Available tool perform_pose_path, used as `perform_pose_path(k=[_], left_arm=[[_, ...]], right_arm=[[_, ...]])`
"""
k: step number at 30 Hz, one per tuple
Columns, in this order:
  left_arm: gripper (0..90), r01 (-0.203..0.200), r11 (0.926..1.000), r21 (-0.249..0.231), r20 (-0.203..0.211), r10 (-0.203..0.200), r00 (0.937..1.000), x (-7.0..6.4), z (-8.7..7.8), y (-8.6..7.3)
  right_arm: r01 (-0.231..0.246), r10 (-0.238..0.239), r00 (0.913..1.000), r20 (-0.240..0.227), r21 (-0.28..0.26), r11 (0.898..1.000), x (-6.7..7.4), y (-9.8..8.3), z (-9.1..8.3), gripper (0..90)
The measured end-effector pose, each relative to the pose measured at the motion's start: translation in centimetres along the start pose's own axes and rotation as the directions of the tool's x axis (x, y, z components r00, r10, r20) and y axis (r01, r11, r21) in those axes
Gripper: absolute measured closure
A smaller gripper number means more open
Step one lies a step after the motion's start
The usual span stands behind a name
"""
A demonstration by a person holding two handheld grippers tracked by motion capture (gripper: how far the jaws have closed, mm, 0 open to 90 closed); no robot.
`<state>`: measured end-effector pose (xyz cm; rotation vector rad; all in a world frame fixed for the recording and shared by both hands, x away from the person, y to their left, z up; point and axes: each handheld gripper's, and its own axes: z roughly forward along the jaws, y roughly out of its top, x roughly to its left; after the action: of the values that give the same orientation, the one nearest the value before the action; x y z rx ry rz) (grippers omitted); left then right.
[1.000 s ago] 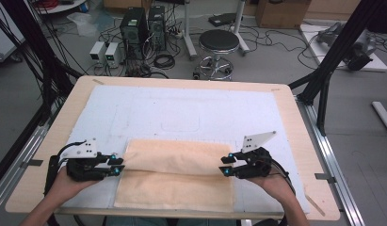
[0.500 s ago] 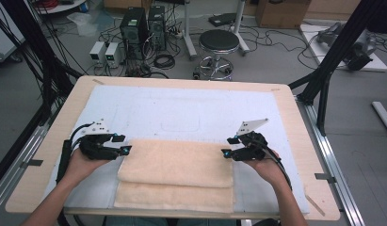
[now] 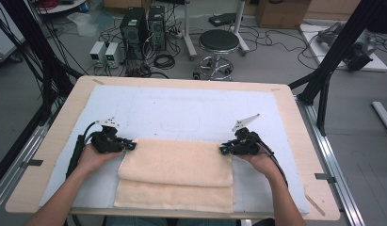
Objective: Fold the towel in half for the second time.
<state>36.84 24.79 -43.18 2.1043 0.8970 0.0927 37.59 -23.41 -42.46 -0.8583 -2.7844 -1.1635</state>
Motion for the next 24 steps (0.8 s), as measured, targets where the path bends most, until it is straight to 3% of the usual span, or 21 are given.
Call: perform_pose_path(k=[1, 3, 9, 14, 16, 17, 18, 20, 24], left_arm=[[81.4, -0.02, 0.9998, -0.006, -0.03, 0.02, 0.9994, 0.0, 0.0, 0.3], [82.3, -0.021, 0.9993, -0.029, -0.076, 0.019, 0.9969, 0.2, 0.0, 1.0], [82.5, -0.007, 0.9955, -0.095, -0.185, -0.011, 0.9827, 1.9, 0.6, 3.4], [82.2, 0.007, 0.9946, -0.104, -0.228, -0.031, 0.9732, 3.2, 1.8, 4.8], [80.8, 0.014, 0.9962, -0.086, -0.244, -0.035, 0.9692, 3.7, 2.6, 5.0], [76.7, -0.001, 0.9971, -0.077, -0.271, -0.02, 0.9624, 3.8, 2.9, 4.9], [69.8, -0.001, 0.9975, -0.07, -0.275, -0.018, 0.9614, 3.9, 3.0, 4.8], [61.4, 0.012, 0.9979, -0.064, -0.26, -0.028, 0.9653, 4.2, 2.6, 4.5], [52.9, 0.003, 0.994, -0.109, -0.264, -0.032, 0.9639, 4.2, 0.6, 4.1]], right_arm=[[0.0, 0.0, 1.0, 0.003, 0.006, 1.0, -0.1, 0.2, -0.1, 79.4], [0.015, -0.016, 0.9992, 0.038, 0.005, 1.0, -0.2, 0.8, -0.2, 80.0], [0.001, 0.005, 0.9916, 0.129, -0.045, 0.999, -2.2, 3.6, -0.4, 80.1], [-0.032, 0.042, 0.9836, 0.175, -0.055, 0.998, -4.4, 5.1, 0.3, 79.8], [-0.049, 0.059, 0.9799, 0.191, -0.057, 0.997, -5.2, 5.2, 0.8, 78.7], [-0.061, 0.07, 0.9792, 0.19, -0.053, 0.997, -5.5, 5.1, 1.1, 77.2], [-0.067, 0.074, 0.9792, 0.189, -0.042, 0.997, -5.7, 5.0, 1.4, 72.9], [-0.074, 0.08, 0.9763, 0.201, -0.036, 0.997, -5.8, 4.8, 1.7, 61.7], [-0.03, 0.045, 0.9717, 0.232, -0.068, 0.997, -4.8, 5.0, 0.3, 49.1]])
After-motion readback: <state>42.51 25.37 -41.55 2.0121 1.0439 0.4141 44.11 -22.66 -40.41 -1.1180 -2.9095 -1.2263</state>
